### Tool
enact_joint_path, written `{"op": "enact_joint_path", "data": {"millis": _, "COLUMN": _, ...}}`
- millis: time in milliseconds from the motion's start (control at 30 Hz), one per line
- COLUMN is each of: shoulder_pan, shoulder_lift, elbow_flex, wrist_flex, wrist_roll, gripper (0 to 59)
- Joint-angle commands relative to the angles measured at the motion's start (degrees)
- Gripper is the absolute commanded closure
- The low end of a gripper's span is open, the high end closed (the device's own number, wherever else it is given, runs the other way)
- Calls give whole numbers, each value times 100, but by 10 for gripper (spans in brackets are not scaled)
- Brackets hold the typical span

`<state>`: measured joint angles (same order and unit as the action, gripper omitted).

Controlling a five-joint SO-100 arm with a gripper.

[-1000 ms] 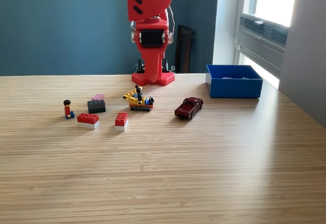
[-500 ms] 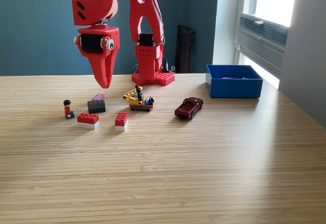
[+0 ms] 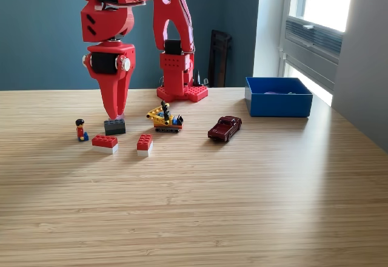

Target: Grasp a lego block and put it in the bin.

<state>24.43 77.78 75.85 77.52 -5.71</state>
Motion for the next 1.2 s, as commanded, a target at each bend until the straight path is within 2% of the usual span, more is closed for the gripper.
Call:
{"op": "enact_joint_path", "data": {"millis": 33, "shoulder_pan": -158, "shoulder_lift": 105, "elbow_flex": -290, "wrist_flex": -26, "wrist_roll": -18, "gripper": 399}}
{"op": "enact_joint_path", "data": {"millis": 500, "shoulder_pan": -264, "shoulder_lift": 70, "elbow_flex": -369, "wrist_flex": -26, "wrist_roll": 44, "gripper": 363}}
{"op": "enact_joint_path", "data": {"millis": 1200, "shoulder_pan": 606, "shoulder_lift": -1151, "elbow_flex": -993, "wrist_flex": -44, "wrist_roll": -615, "gripper": 401}}
